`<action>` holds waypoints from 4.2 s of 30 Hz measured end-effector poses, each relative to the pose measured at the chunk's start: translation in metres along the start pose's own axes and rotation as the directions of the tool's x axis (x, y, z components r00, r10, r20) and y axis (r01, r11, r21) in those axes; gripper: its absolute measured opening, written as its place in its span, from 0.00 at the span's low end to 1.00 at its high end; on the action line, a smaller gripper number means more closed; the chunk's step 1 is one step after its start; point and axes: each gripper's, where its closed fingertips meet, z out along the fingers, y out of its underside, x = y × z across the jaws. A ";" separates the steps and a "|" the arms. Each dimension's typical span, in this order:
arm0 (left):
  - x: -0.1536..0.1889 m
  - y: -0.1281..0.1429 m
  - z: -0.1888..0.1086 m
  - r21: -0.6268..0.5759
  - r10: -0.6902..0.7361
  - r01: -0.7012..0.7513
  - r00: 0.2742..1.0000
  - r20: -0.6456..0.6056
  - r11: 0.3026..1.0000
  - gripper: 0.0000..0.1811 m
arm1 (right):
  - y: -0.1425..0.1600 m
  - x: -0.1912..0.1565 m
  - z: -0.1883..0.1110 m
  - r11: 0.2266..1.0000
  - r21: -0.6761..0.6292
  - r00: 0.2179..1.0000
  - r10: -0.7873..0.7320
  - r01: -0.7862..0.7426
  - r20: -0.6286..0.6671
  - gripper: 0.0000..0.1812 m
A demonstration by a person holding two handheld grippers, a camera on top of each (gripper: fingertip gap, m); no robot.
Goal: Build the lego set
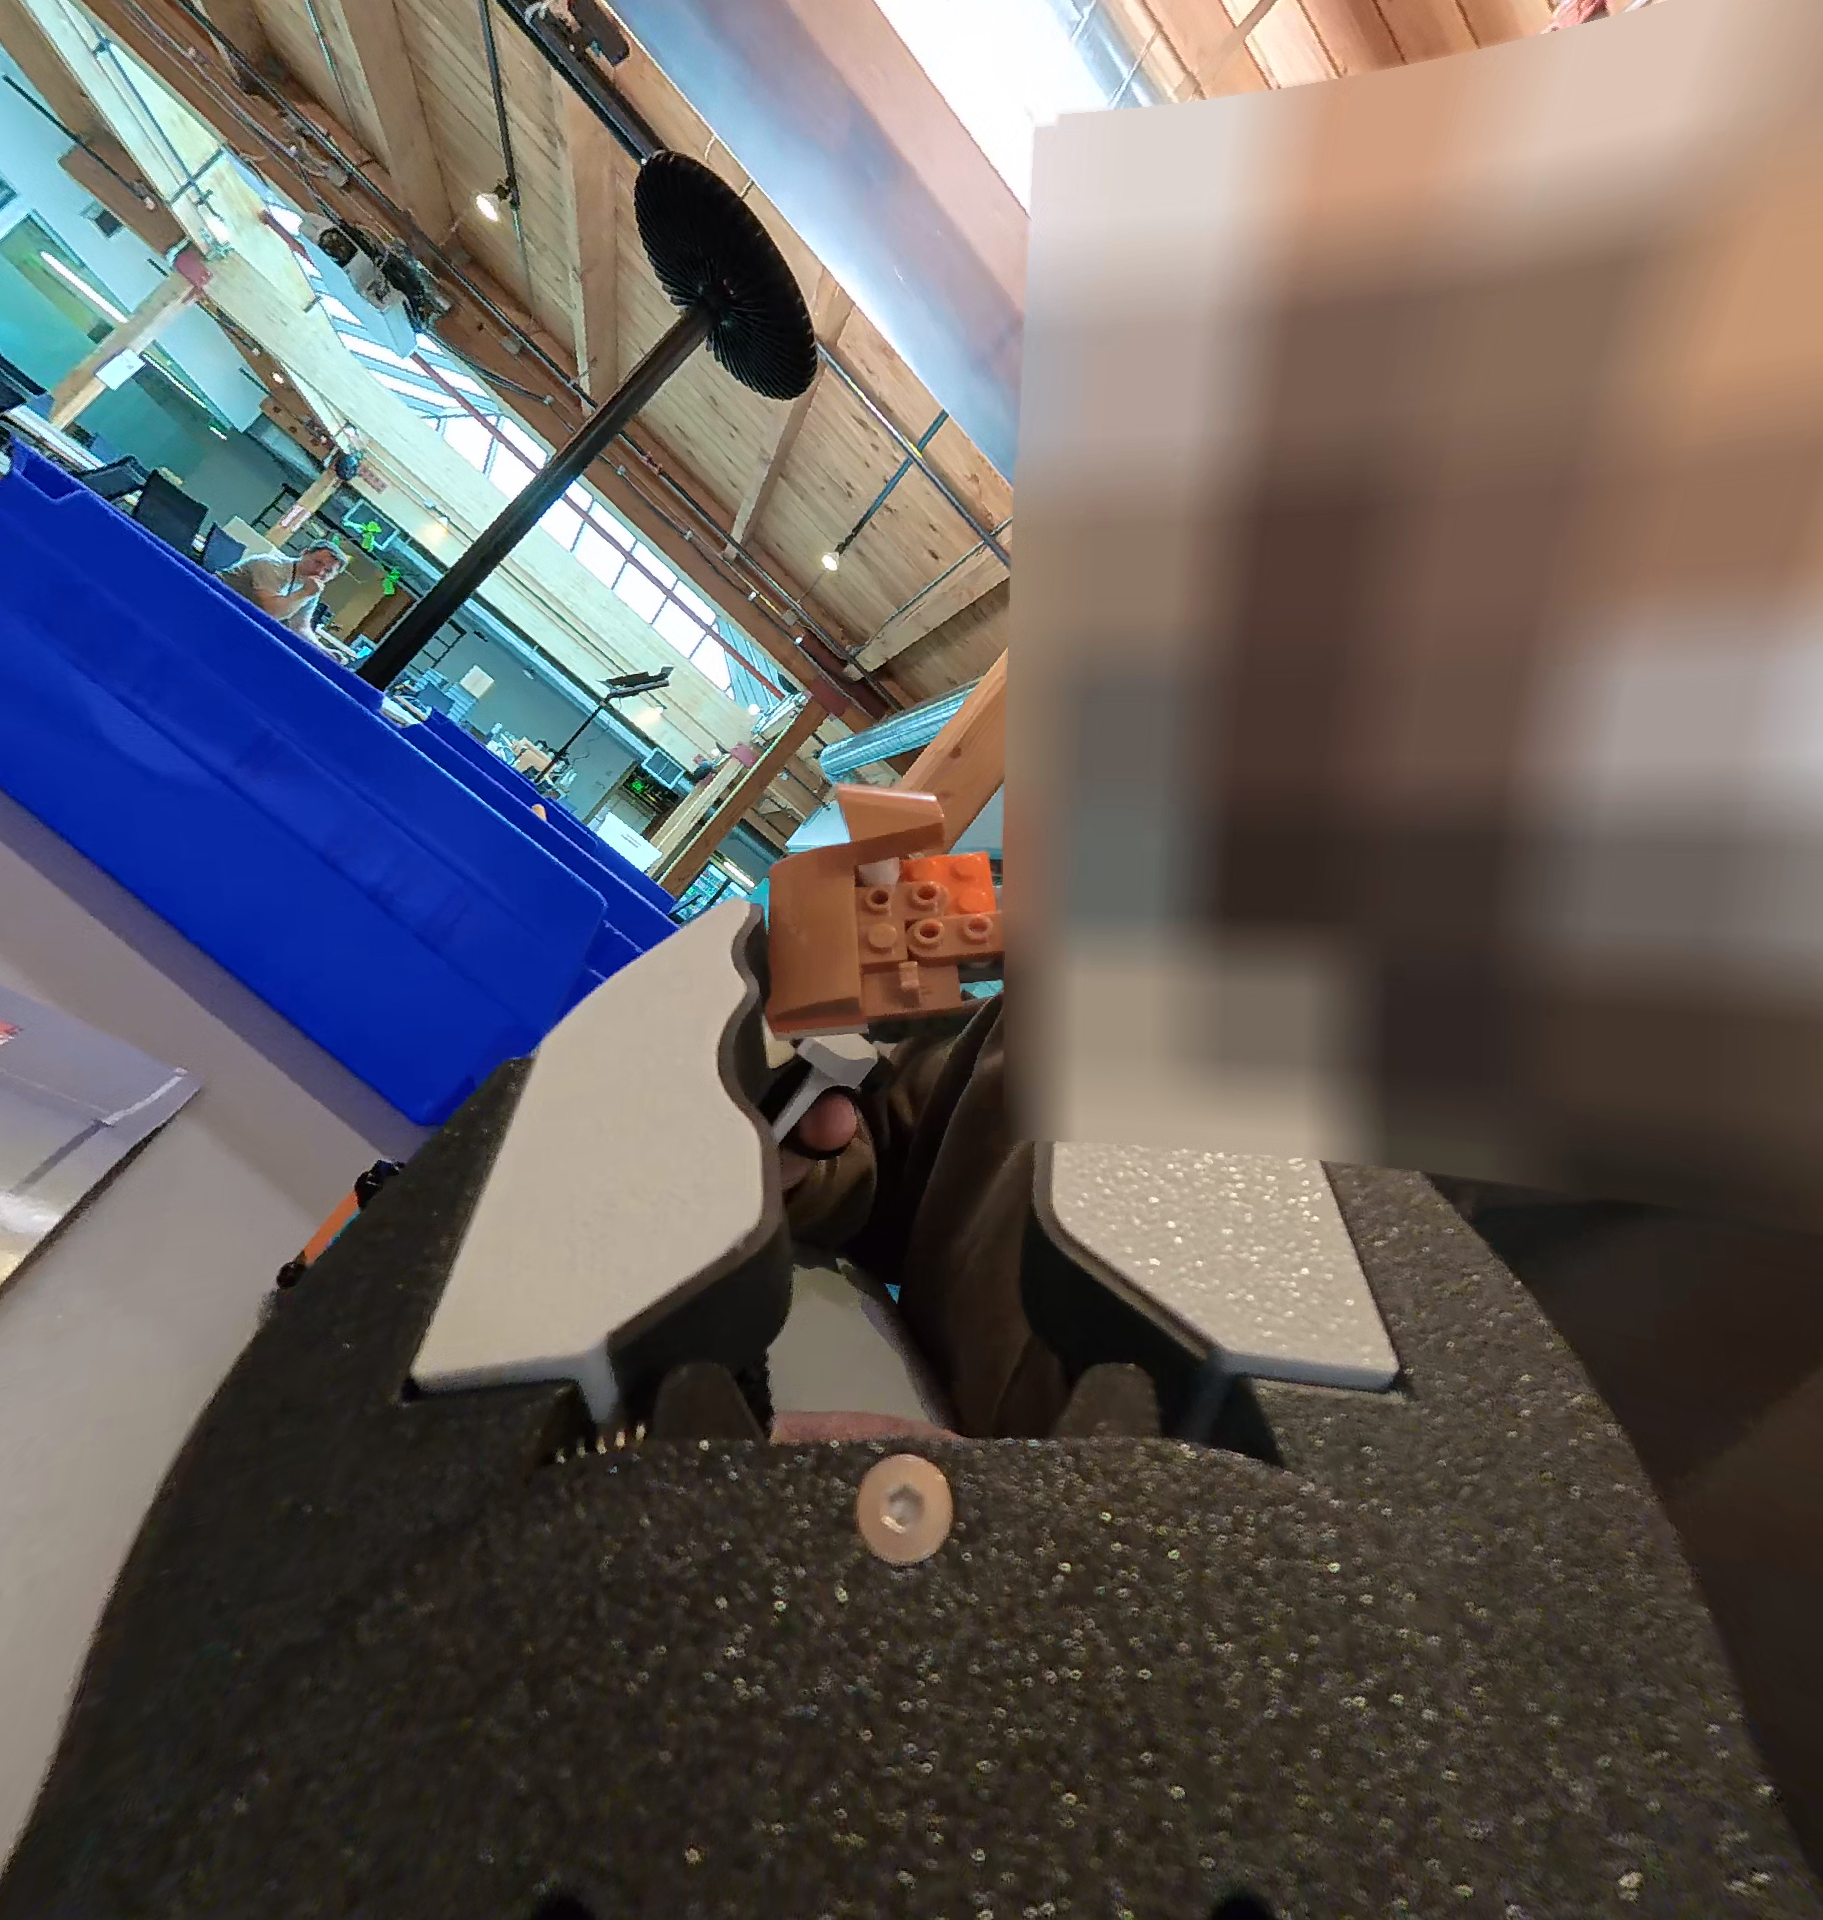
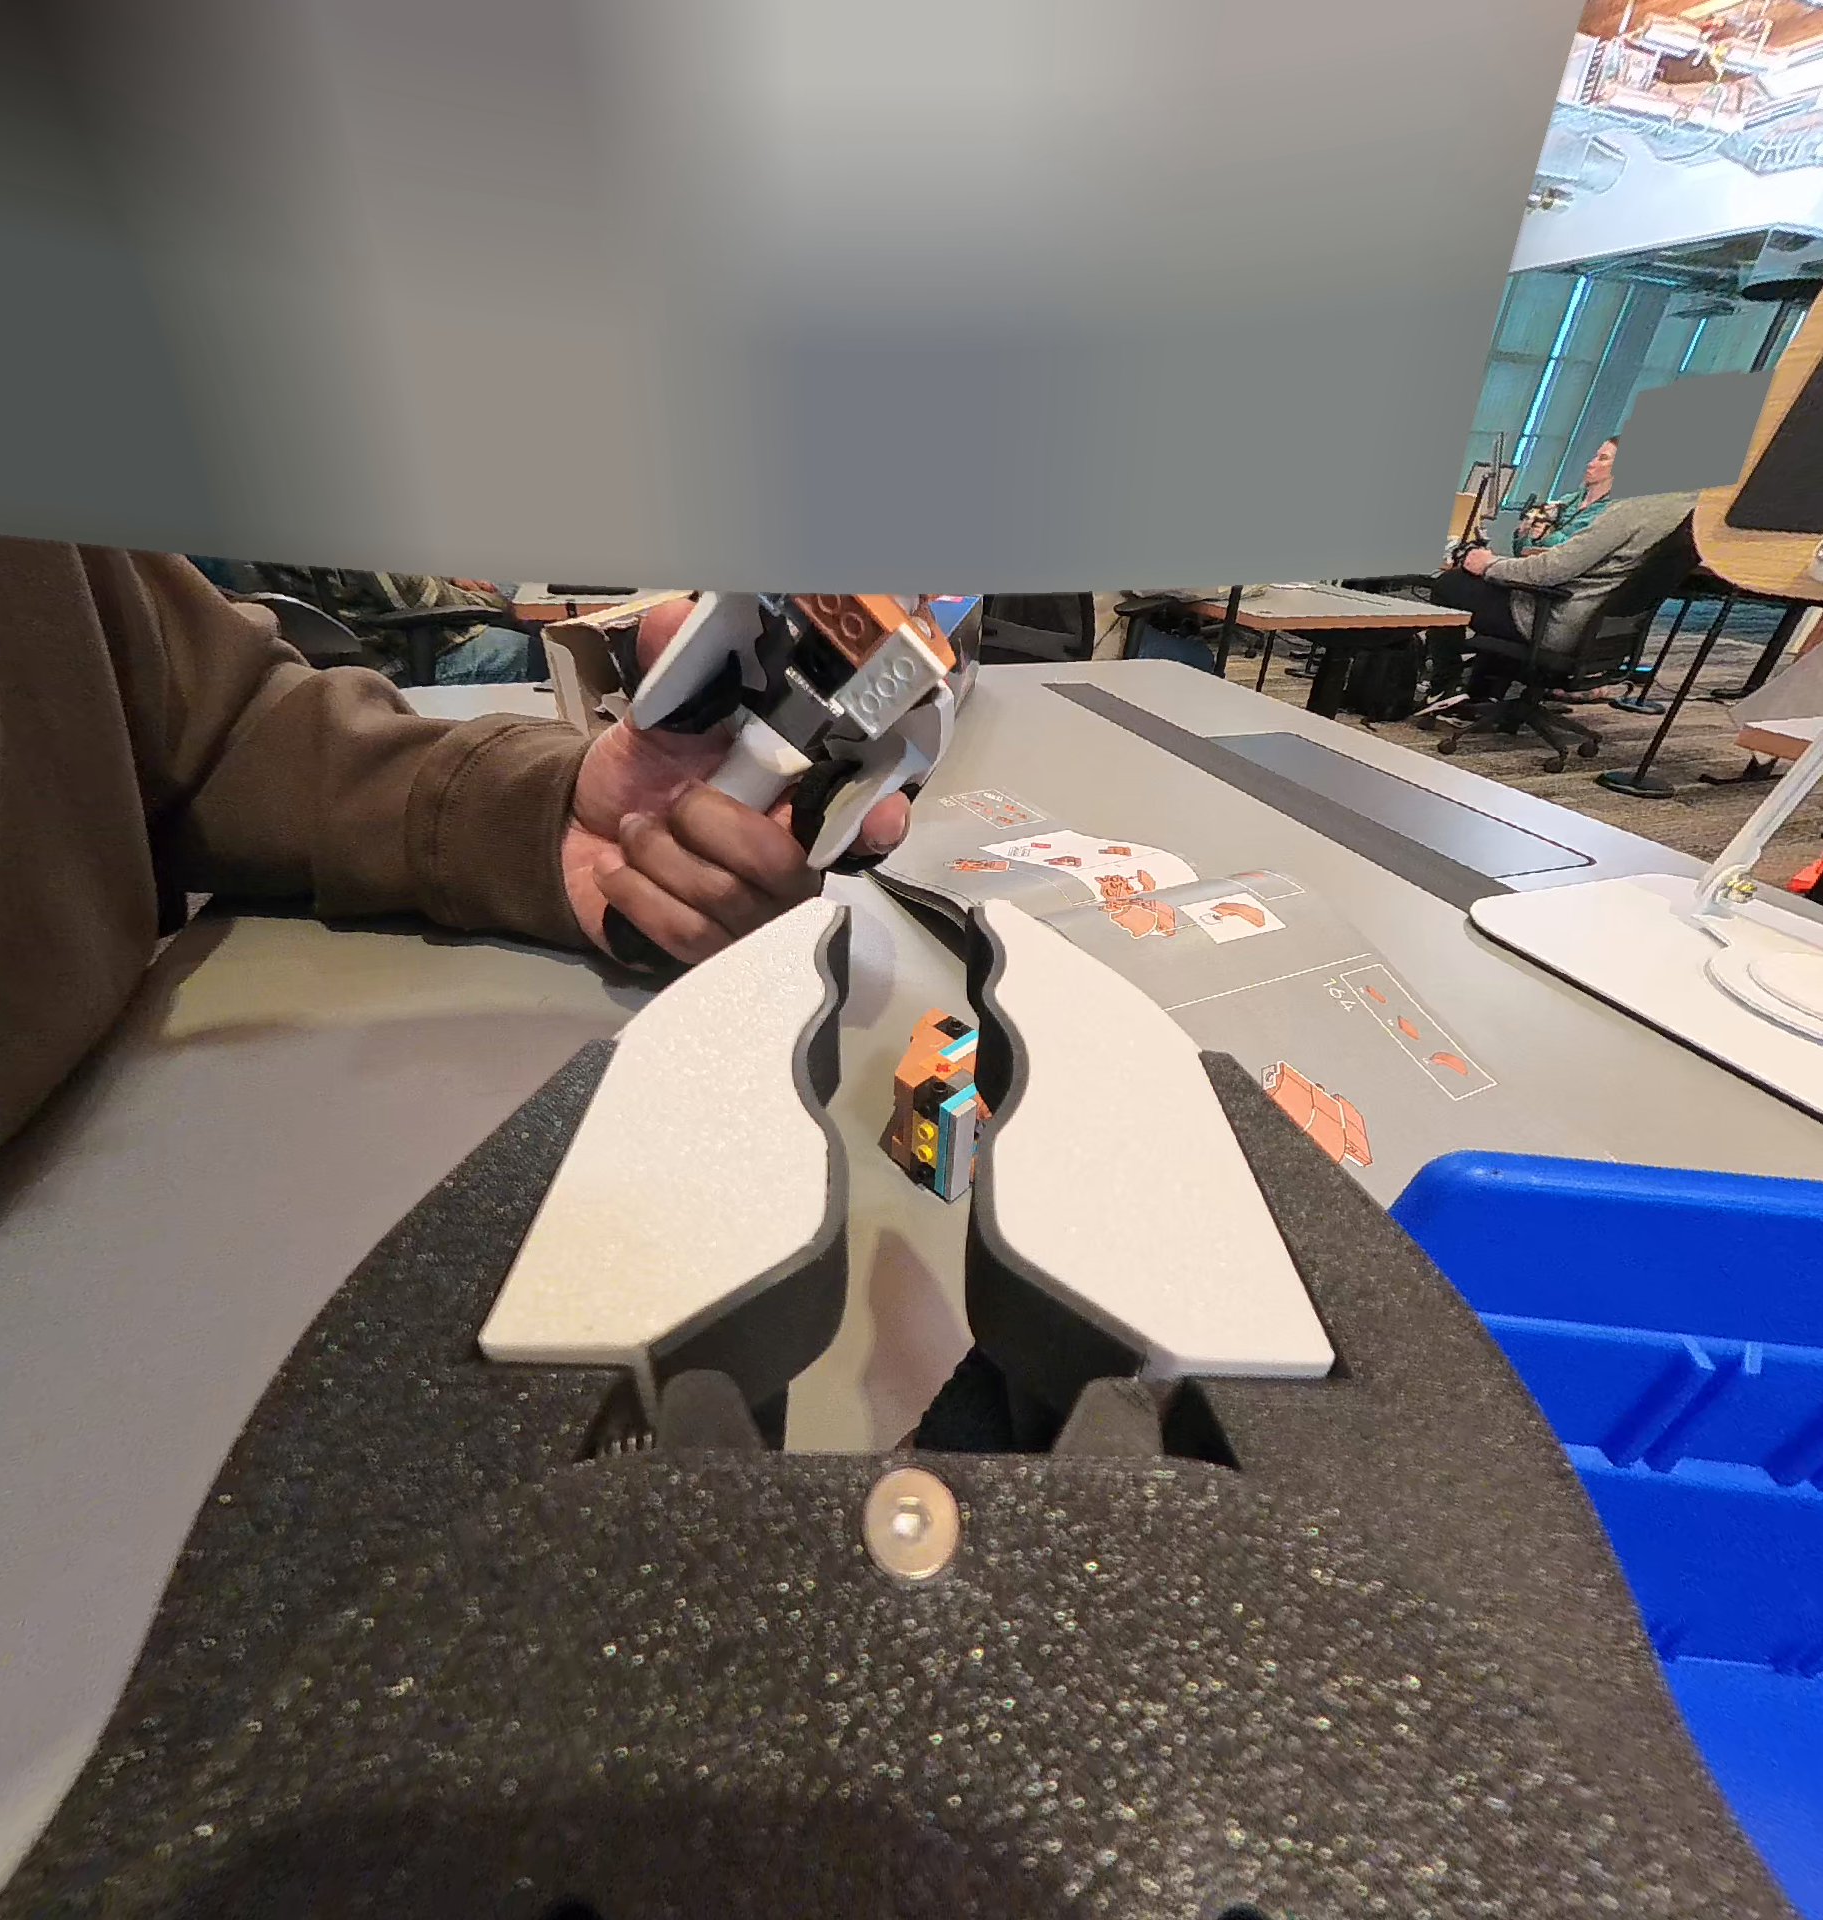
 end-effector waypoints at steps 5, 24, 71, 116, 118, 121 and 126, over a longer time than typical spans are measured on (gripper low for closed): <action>-0.005 0.000 0.000 -0.013 0.053 -0.052 0.997 0.055 0.999 0.28 | 0.000 0.000 0.000 1.000 0.000 1.000 0.000 0.000 0.000 0.11; -0.068 0.053 -0.018 -0.793 0.867 -0.429 0.439 0.235 0.432 0.28 | 0.003 -0.005 0.005 0.994 -0.026 0.993 -0.108 0.107 -0.041 0.13; -0.056 0.108 -0.009 -0.848 0.943 -0.504 0.169 -0.286 -0.166 0.28 | 0.050 -0.036 0.017 0.515 -0.281 0.553 -0.830 0.810 0.070 0.10; -0.070 0.099 -0.016 -0.906 0.964 -0.397 0.147 -0.222 -0.148 0.28 | 0.064 -0.020 0.023 0.868 -0.493 0.998 0.035 -0.060 -0.059 0.06; -0.070 0.098 -0.016 -0.906 0.965 -0.394 0.132 -0.226 -0.159 0.28 | 0.065 -0.019 0.024 0.865 -0.494 0.995 0.058 -0.088 -0.076 0.07; -0.071 0.097 -0.016 -0.905 0.965 -0.387 0.110 -0.238 -0.179 0.28 | 0.065 -0.019 0.025 0.862 -0.494 0.993 0.073 -0.112 -0.098 0.07; -0.071 0.099 -0.015 -0.900 0.960 -0.379 0.085 -0.265 -0.215 0.28 | 0.068 -0.017 0.027 0.853 -0.498 0.986 0.103 -0.156 -0.133 0.08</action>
